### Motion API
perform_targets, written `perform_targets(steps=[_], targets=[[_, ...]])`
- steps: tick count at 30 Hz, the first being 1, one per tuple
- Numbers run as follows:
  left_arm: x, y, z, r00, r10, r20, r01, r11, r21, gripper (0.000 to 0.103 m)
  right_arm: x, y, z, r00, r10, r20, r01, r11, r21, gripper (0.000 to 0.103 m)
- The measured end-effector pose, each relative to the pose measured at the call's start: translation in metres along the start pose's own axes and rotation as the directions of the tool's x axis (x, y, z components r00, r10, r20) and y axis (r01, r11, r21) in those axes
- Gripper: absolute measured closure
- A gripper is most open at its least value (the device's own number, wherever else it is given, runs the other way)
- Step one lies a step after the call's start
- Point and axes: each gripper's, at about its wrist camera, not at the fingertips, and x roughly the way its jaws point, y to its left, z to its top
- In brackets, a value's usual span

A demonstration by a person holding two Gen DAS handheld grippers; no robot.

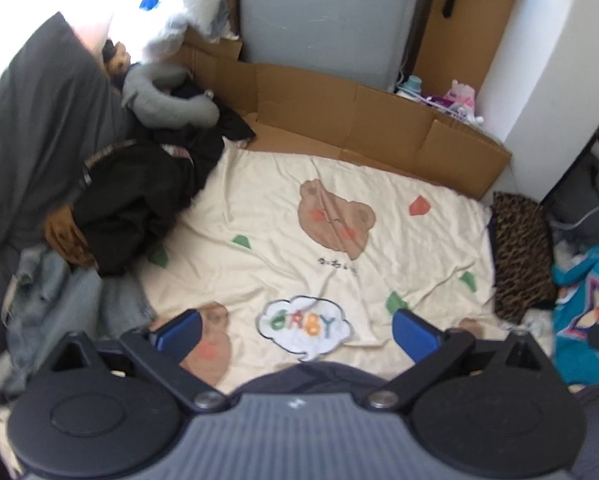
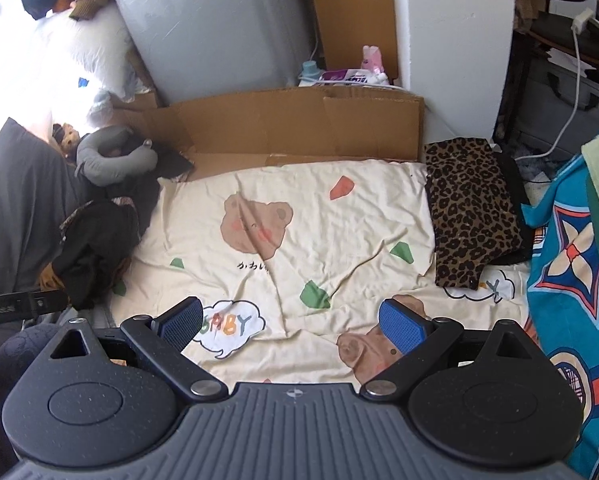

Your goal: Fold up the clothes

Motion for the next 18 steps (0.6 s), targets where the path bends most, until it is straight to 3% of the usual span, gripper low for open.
perform_targets(steps=[11,18], targets=[[0.006,-0.013,0.000,1.000,0.008,0.001,-0.008,0.997,0.078,0.001,0.004,-0.011,0.000,1.000,0.015,-0.004,-0.014,0.999,0.042,0.005],[0.010,-0.003,0.002,1.000,-0.001,-0.019,0.002,0.999,0.050,0.001,0.006,-0.008,0.001,1.000,-0.016,-0.003,0.016,1.000,0.021,0.005]])
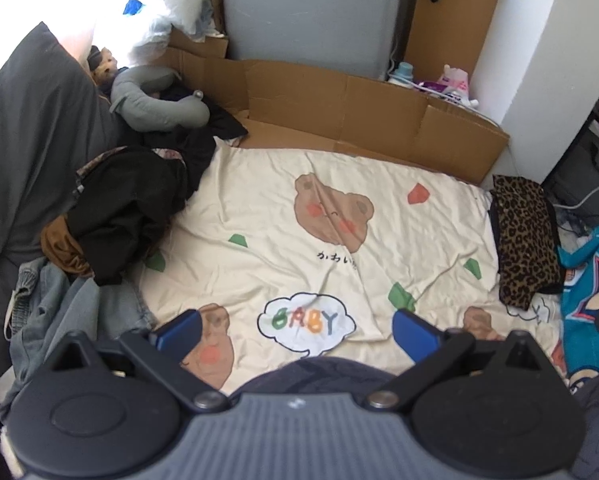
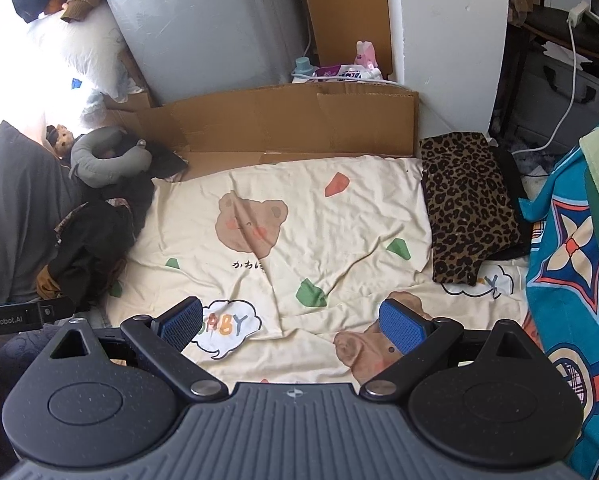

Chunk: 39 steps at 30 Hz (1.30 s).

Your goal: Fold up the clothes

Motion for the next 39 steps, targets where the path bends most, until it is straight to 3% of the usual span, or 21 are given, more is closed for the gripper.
perform_targets(steps=[17,39], targets=[[0.0023,0.0016,0.0018,1.000,-0.006,-0.001,0.006,1.000,0.019,0.001,0.0021,0.0012,0.0008,1.000,-0.021,-0.013,0.021,1.000,-0.005,0.005],[0.0034,0.0050,0.0042,1.000,0.015,-0.005,-0.014,0.999,0.039,0.001,-0.0032,-0.0036,-0.0020,1.000,0.009,0.015,-0.010,1.000,0.026,0.005]])
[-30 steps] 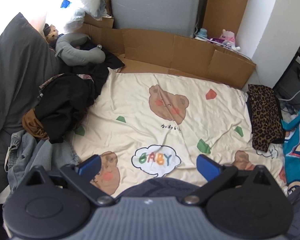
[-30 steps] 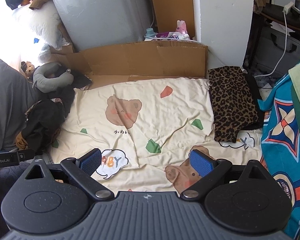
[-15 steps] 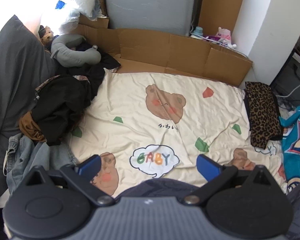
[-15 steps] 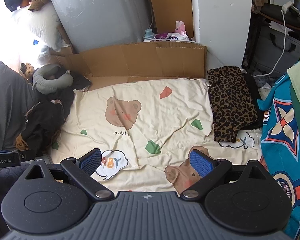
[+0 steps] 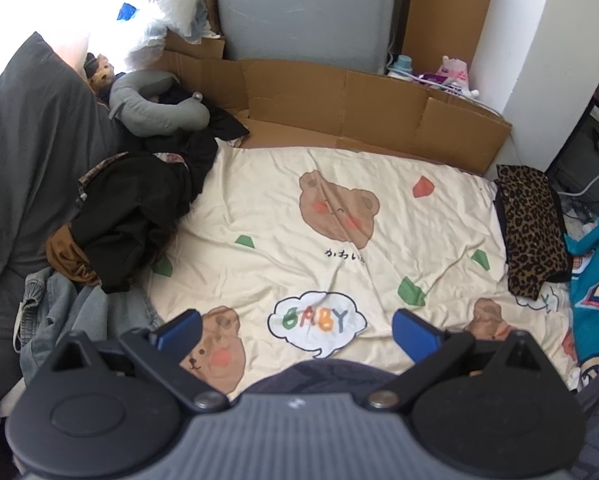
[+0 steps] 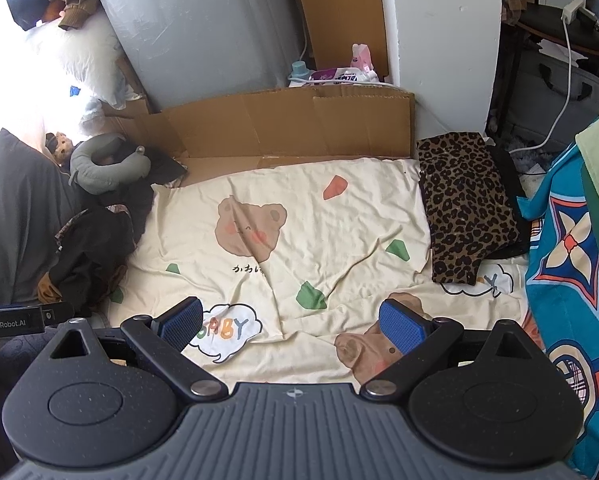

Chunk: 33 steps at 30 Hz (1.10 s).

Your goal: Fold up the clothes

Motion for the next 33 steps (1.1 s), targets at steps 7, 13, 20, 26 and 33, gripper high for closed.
perform_targets(steps=[7,13,20,26,33], targets=[[-0.0015,-0.0026,-0.0022,1.000,0.009,0.003,-0.009,1.000,-0.004,0.001,-0.0009,-0.0018,0.0002,1.000,0.007,0.001,-0.007,1.000,0.008,0.005],[-0.0010,-0.0021,-0.0008,1.000,0.024,0.007,-0.024,1.000,0.007,0.001,-0.0014,-0.0039,0.0006,1.000,0.011,0.002,-0.011,1.000,0.017,0.005],[-0.0017,-0.0025,-0.0015,1.000,0.026,0.009,-0.026,1.000,0.009,0.001,-0.0023,-0.0031,-0.0002,1.000,0.011,0.005,-0.011,1.000,0.017,0.005],[-0.0010,-0.0011,-0.0013,1.000,0.020,0.008,-0.020,1.000,0.014,0.001,-0.0024,-0.0035,0.0001,1.000,0.011,0.004,-0.011,1.000,0.019,0.005],[-0.0001,-0.0008,-0.0008,1.000,0.024,0.004,-0.024,1.000,0.010,0.001,-0.0028,-0.0037,0.0015,1.000,0.010,0.002,-0.010,1.000,0.019,0.005]])
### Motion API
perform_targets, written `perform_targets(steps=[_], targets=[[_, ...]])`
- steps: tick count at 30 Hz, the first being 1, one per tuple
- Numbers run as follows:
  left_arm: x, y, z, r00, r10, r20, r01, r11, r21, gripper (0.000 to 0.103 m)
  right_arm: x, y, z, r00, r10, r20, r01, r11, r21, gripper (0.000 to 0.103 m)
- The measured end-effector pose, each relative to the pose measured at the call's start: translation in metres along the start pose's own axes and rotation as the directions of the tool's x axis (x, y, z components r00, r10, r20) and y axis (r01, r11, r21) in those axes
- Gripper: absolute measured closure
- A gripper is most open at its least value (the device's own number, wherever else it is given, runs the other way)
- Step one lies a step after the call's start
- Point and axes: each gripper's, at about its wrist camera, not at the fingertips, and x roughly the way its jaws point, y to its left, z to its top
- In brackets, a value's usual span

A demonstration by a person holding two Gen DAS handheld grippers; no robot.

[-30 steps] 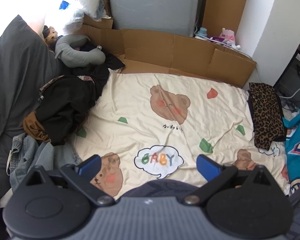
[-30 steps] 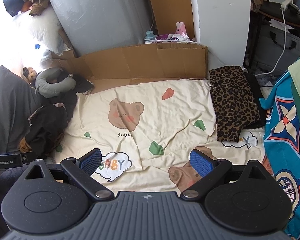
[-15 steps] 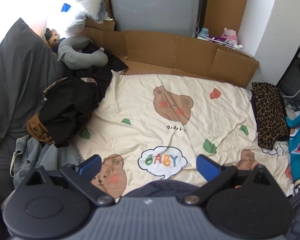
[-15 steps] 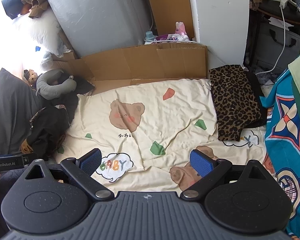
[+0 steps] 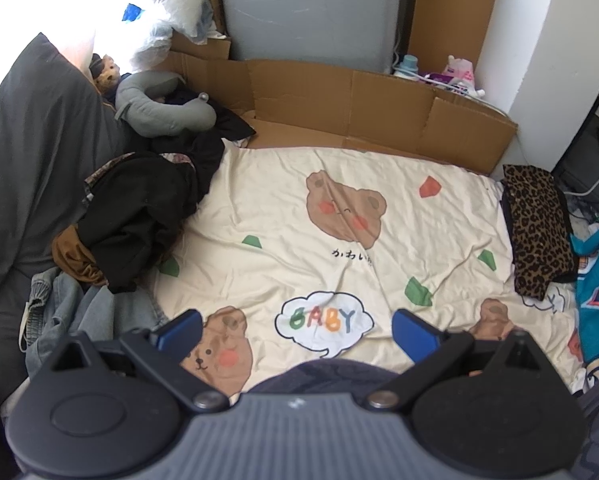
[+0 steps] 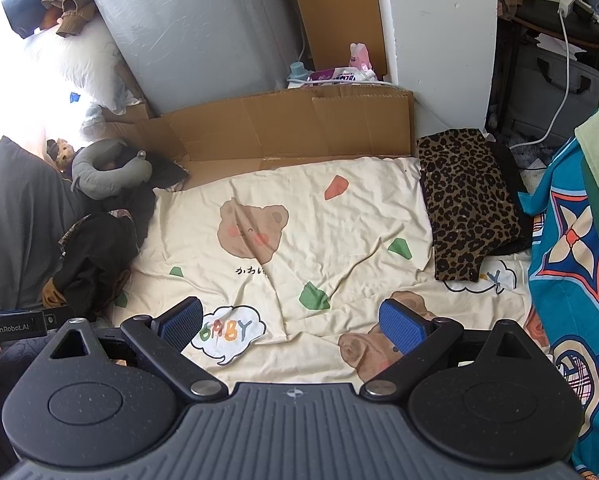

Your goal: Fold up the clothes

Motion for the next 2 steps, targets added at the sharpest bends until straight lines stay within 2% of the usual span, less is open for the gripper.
perform_targets(steps=[2], targets=[[0.0003,-0.0003,0.0003,1.000,0.002,0.000,-0.002,1.000,0.001,0.001,0.0001,-0.0002,0.0003,1.000,0.000,-0.001,0.000,1.000,0.000,0.005]])
